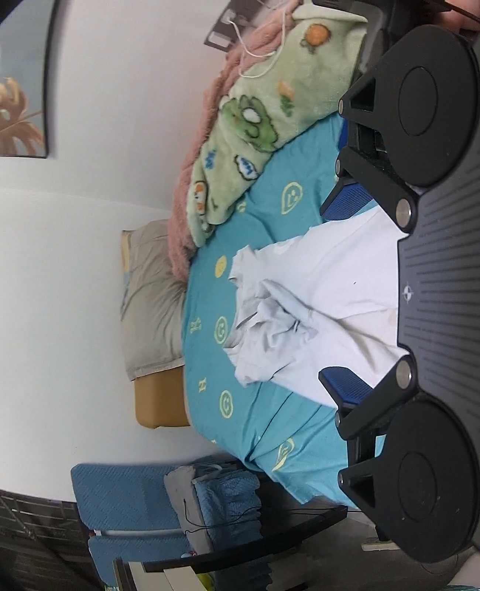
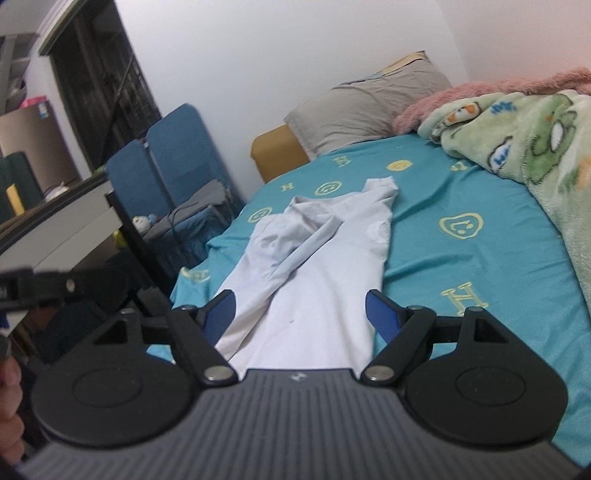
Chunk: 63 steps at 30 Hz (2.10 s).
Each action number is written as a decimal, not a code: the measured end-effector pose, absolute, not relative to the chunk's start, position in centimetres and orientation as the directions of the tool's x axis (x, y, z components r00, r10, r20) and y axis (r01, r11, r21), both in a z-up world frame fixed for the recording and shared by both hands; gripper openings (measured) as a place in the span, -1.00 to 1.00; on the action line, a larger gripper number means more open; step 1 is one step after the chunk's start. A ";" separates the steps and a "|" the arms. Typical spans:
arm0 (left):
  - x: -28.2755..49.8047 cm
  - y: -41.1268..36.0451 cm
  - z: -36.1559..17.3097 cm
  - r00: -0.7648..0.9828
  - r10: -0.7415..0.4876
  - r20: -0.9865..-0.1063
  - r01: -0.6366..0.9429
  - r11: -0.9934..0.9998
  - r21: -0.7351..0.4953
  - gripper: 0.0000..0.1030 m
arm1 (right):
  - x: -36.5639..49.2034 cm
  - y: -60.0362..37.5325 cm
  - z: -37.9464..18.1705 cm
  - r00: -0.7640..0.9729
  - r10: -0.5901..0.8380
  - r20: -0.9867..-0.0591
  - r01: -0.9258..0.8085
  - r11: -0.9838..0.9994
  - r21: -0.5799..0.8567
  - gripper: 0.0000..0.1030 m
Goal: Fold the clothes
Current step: 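Grasp the folded side near the collar with the right gripper, adjust and release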
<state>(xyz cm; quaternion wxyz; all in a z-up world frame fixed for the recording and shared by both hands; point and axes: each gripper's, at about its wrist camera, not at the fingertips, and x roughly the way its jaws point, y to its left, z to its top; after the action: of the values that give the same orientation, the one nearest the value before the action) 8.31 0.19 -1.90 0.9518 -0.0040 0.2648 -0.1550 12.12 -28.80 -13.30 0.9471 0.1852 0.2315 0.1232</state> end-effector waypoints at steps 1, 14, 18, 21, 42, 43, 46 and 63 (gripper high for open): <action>8.2 0.7 -1.7 0.812 -0.304 -0.498 0.296 0.950 -0.097 0.71 | 12.2 -28.4 -13.3 0.853 0.332 -0.403 -0.159 0.901 0.405 0.55; 6.9 4.1 -1.4 0.900 -0.229 -0.370 0.187 0.971 -0.147 0.71 | 25.2 -21.7 -13.0 0.800 0.313 -0.512 -0.142 0.928 0.345 0.48; 7.8 5.5 -1.9 0.908 -0.238 -0.344 0.171 0.962 -0.215 0.71 | 31.2 -19.2 -13.6 0.809 0.262 -0.527 -0.089 0.939 0.331 0.44; 8.8 6.9 -2.5 0.897 -0.258 -0.359 0.160 0.946 -0.282 0.71 | 35.1 -18.3 -15.3 0.796 0.184 -0.576 0.001 0.952 0.306 0.18; 13.4 8.1 -7.4 0.810 -0.298 -0.506 0.110 0.923 -0.368 0.71 | 39.9 -21.8 -19.9 0.826 0.005 -0.564 0.201 0.932 0.302 -0.83; 13.6 8.2 -7.4 0.810 -0.294 -0.507 0.105 0.924 -0.368 0.71 | 39.6 -21.7 -19.6 0.826 0.020 -0.564 0.186 0.933 0.307 -0.80; 13.9 8.1 -7.3 0.816 -0.283 -0.504 0.101 0.929 -0.357 0.71 | 38.1 -21.9 -18.2 0.822 0.091 -0.562 0.130 0.931 0.342 0.01; 9.7 4.2 -4.5 0.894 -0.227 -0.386 0.170 0.970 -0.176 0.70 | 15.9 -24.5 -6.1 0.879 0.207 -0.430 -0.073 0.949 0.308 0.62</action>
<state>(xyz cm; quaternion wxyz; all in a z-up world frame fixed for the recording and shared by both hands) 9.71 4.20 -4.49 0.9708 -0.0687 0.2059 -0.1024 15.95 -24.46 -6.08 0.9586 0.1427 0.2352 0.0729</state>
